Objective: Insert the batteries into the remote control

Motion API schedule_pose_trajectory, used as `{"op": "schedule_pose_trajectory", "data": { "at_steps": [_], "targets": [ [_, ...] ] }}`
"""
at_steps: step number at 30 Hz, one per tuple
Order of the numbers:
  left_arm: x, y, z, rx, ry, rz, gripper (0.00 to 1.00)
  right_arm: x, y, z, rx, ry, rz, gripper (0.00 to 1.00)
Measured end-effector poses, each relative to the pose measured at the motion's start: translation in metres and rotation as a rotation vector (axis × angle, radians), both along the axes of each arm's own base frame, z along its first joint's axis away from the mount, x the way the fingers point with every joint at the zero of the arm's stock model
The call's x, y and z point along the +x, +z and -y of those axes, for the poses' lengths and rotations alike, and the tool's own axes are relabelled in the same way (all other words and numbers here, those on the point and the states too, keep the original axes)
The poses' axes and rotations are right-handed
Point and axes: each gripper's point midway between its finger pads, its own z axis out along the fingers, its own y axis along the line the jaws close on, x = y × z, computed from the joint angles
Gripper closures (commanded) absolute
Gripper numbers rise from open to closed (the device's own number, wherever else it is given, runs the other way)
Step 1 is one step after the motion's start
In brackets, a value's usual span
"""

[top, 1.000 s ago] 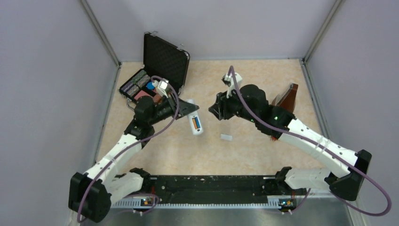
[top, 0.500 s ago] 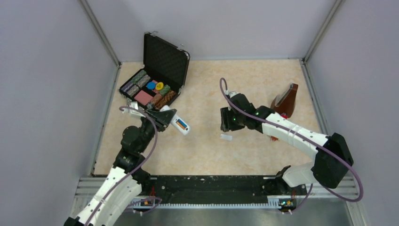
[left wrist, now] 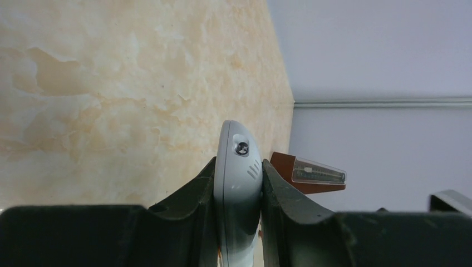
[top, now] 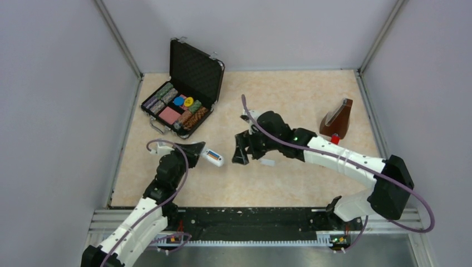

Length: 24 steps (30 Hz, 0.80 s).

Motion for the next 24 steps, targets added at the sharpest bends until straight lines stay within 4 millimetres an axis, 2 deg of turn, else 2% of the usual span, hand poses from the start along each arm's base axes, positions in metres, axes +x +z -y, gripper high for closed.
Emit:
{"op": "schedule_pose_trajectory", "data": {
  "at_steps": [2,4,7,9,12,18,21,24],
  "targets": [
    [0.001,0.004,0.002,-0.004,-0.006,-0.004,1.0,-0.007,0.022,-0.025,0.037,0.094,0.073,0.2],
    [0.003,0.009,0.005,-0.007,-0.019,-0.004,1.0,-0.005,0.04,-0.047,0.072,0.159,0.148,0.19],
    [0.003,0.015,0.01,-0.014,-0.044,-0.003,1.0,0.003,0.048,-0.07,0.086,0.223,0.227,0.19],
    [0.003,0.016,0.012,-0.018,-0.054,-0.003,1.0,0.011,0.039,-0.08,0.067,0.254,0.257,0.19],
    [0.001,0.015,0.014,-0.016,-0.065,-0.017,1.0,0.017,0.016,-0.087,0.016,0.291,0.263,0.19],
    [-0.003,0.016,0.018,-0.019,-0.092,-0.023,1.0,0.016,-0.018,-0.094,-0.045,0.359,0.237,0.22],
    [-0.003,0.015,0.02,-0.019,-0.108,-0.03,1.0,0.008,-0.023,-0.097,-0.049,0.395,0.231,0.33],
    [-0.004,0.015,0.024,-0.021,-0.129,-0.04,0.98,0.001,-0.023,-0.101,-0.041,0.423,0.23,0.55]
  ]
}}
